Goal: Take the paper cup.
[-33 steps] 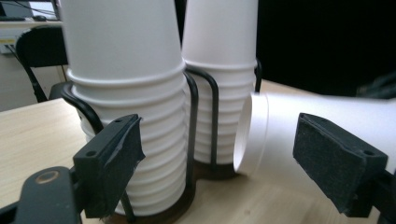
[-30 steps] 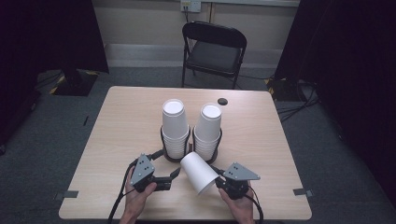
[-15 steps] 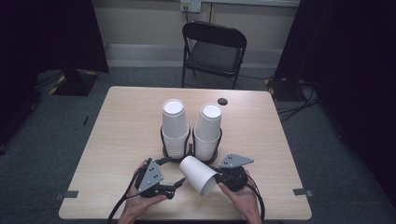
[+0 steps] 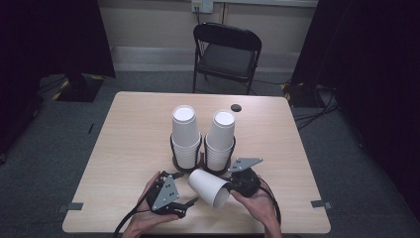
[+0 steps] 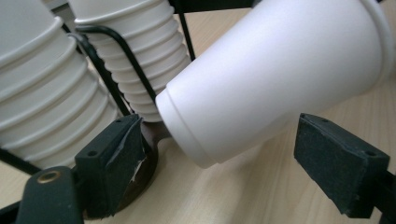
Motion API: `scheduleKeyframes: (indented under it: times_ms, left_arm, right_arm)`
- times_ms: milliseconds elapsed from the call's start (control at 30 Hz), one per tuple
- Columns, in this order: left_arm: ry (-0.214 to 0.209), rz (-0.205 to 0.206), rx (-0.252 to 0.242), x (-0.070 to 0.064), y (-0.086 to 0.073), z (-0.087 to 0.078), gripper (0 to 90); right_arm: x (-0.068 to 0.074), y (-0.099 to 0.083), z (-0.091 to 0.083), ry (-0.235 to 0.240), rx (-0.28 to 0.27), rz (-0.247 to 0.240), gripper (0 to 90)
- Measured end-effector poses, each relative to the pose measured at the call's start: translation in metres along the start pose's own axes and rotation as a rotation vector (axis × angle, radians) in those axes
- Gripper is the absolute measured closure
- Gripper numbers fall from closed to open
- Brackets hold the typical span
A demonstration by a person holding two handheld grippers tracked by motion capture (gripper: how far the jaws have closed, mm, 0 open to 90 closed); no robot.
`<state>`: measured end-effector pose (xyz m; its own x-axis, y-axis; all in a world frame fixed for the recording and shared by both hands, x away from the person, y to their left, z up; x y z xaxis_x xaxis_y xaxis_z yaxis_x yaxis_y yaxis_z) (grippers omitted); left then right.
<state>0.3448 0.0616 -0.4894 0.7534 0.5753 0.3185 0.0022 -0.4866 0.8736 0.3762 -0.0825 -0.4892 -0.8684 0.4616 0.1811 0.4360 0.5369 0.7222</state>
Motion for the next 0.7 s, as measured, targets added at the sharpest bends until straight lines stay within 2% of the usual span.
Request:
scheduleKeyframes:
  times_ms: [100,400,500,533,600,700]
  left_arm:
    - [-0.002,0.021,0.006,-0.001,0.001,0.0,15.6]
    - [0.021,0.228,0.064,-0.013,0.006,0.009,15.6]
    - [0.014,0.273,0.081,-0.019,0.005,0.012,15.9]
    - [0.015,0.306,0.092,-0.019,0.005,0.013,15.9]
    - [0.021,0.346,0.111,-0.019,0.005,0.015,17.6]
    - [0.027,0.394,0.13,-0.02,0.009,0.017,16.2]
  right_arm:
    - [0.0,0.0,0.0,0.006,0.011,-0.004,85.8]
    - [0.002,-0.001,0.0,0.028,0.033,-0.011,85.8]
    - [0.003,-0.001,0.0,0.029,0.032,-0.011,85.8]
    - [0.003,-0.001,0.0,0.03,0.032,-0.012,85.9]
    - [0.002,-0.002,0.0,0.026,0.039,-0.014,85.9]
    - [0.002,-0.001,0.0,0.031,0.032,-0.015,86.0]
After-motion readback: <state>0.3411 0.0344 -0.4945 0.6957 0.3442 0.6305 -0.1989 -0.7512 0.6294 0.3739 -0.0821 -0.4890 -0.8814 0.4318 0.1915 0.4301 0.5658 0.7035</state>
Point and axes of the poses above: each handheld gripper's, and its own axes: z roughly forward along the jaws, y roughly out of its top, x roughly to its left, the point moved 9 cm from there along z, roughly forward along the jaws, and after that the axes turned 8 degrees about y, right-handed, at the moved point
